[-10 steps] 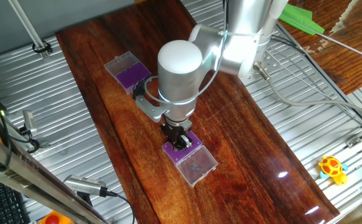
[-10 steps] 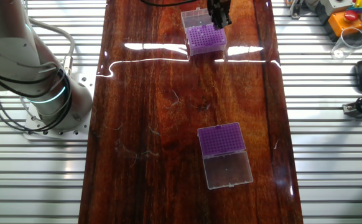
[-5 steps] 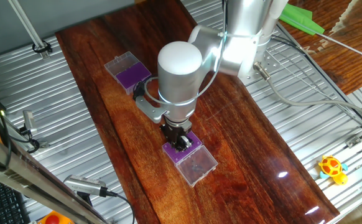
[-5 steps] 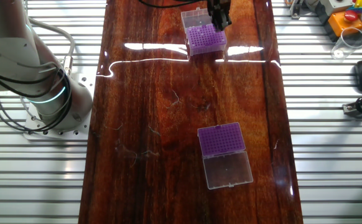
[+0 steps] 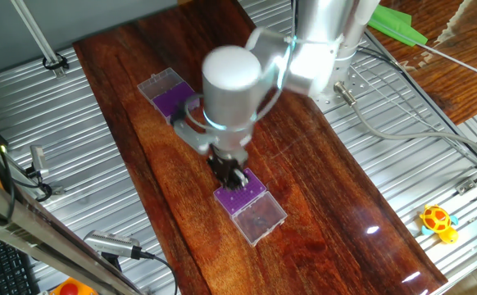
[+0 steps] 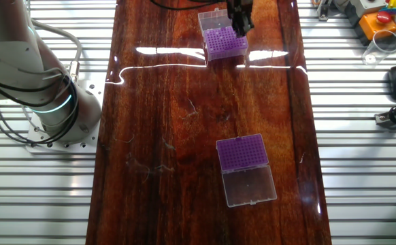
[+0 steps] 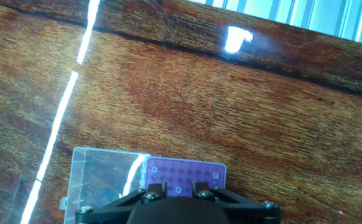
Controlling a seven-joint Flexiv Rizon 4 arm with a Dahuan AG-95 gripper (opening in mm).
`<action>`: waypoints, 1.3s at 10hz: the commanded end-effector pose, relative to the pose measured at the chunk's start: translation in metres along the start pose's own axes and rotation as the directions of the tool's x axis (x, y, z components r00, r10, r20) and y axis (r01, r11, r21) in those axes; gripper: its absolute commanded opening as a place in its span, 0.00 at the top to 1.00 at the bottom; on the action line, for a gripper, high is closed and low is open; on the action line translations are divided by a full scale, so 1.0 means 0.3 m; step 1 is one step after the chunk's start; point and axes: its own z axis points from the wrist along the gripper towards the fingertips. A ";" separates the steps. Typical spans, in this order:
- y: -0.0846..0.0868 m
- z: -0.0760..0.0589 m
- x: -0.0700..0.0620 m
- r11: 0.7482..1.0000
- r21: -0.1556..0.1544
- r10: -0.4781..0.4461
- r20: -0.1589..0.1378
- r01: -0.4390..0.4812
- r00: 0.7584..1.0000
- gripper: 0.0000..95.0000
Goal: Transfer all small pipette tips from one holder to another
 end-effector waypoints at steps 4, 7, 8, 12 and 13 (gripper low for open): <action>-0.153 -0.063 0.091 0.996 -0.015 -0.091 -0.037 0.090 0.995 1.00; -0.153 -0.063 0.091 0.996 -0.015 -0.091 -0.037 0.090 0.995 1.00; -0.153 -0.063 0.091 0.996 -0.015 -0.091 -0.037 0.090 0.995 1.00; -0.153 -0.063 0.091 0.996 -0.015 -0.091 -0.037 0.090 0.995 1.00; -0.153 -0.063 0.091 0.996 -0.015 -0.091 -0.037 0.090 0.995 1.00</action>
